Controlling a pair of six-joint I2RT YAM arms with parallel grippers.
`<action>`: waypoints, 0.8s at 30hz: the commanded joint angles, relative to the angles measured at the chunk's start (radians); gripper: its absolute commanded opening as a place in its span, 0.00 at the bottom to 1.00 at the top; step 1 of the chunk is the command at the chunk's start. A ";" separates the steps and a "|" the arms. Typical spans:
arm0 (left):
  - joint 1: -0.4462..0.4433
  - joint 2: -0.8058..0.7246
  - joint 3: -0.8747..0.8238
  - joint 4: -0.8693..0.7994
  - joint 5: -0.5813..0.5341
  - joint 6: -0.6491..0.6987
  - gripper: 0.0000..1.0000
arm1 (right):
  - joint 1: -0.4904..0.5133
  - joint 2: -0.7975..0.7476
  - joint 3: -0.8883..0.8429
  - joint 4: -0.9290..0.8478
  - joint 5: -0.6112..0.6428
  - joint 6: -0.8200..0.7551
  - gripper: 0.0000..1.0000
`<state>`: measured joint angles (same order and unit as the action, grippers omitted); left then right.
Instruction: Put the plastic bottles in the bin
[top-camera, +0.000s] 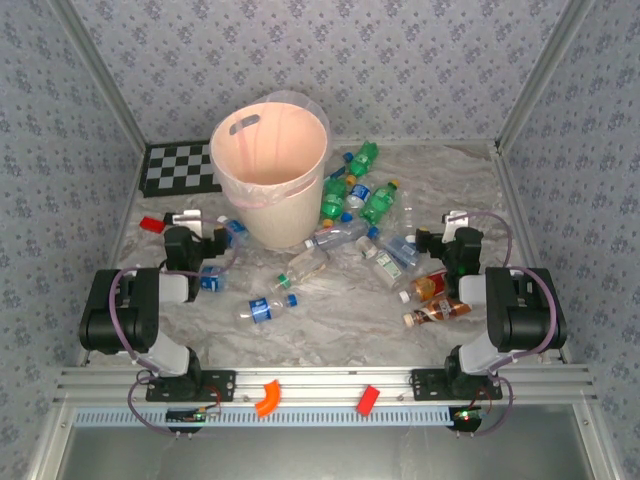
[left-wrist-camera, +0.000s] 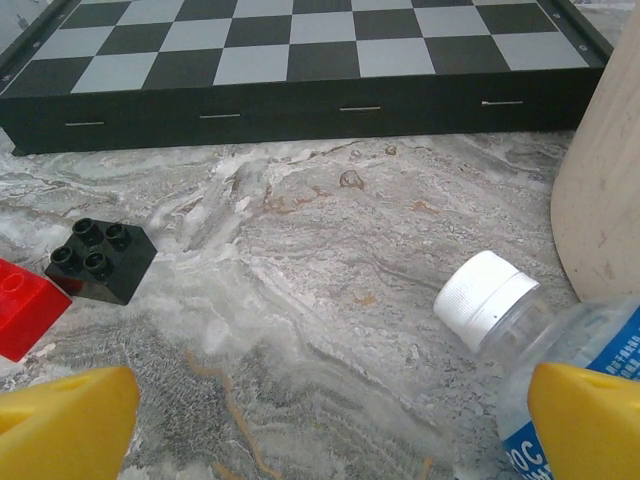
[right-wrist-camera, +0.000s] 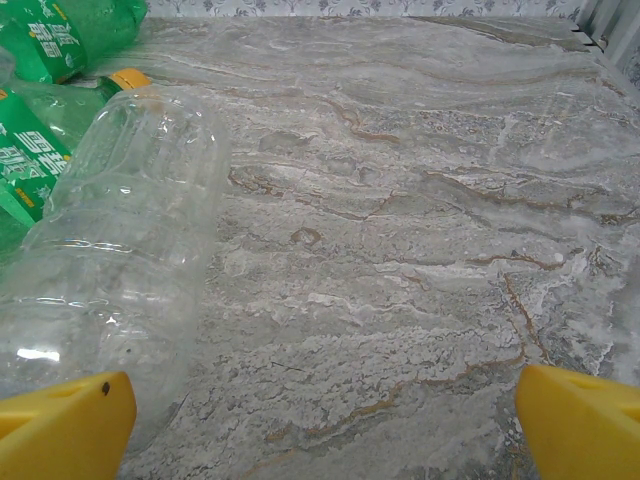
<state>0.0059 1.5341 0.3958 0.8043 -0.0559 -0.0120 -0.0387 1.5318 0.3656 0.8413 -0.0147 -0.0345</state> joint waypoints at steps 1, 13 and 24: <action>0.007 0.000 0.025 -0.002 -0.005 -0.017 1.00 | 0.003 -0.001 0.019 0.001 0.013 0.002 0.99; 0.023 -0.219 0.229 -0.507 -0.200 -0.193 1.00 | 0.041 -0.195 0.017 -0.139 0.150 0.003 0.99; 0.025 -0.361 0.519 -1.180 -0.190 -0.677 1.00 | -0.016 -0.579 0.155 -0.602 0.085 0.477 1.00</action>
<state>0.0261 1.2160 0.9028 -0.1532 -0.2955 -0.5133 -0.0338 1.0157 0.4759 0.4103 0.1169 0.2092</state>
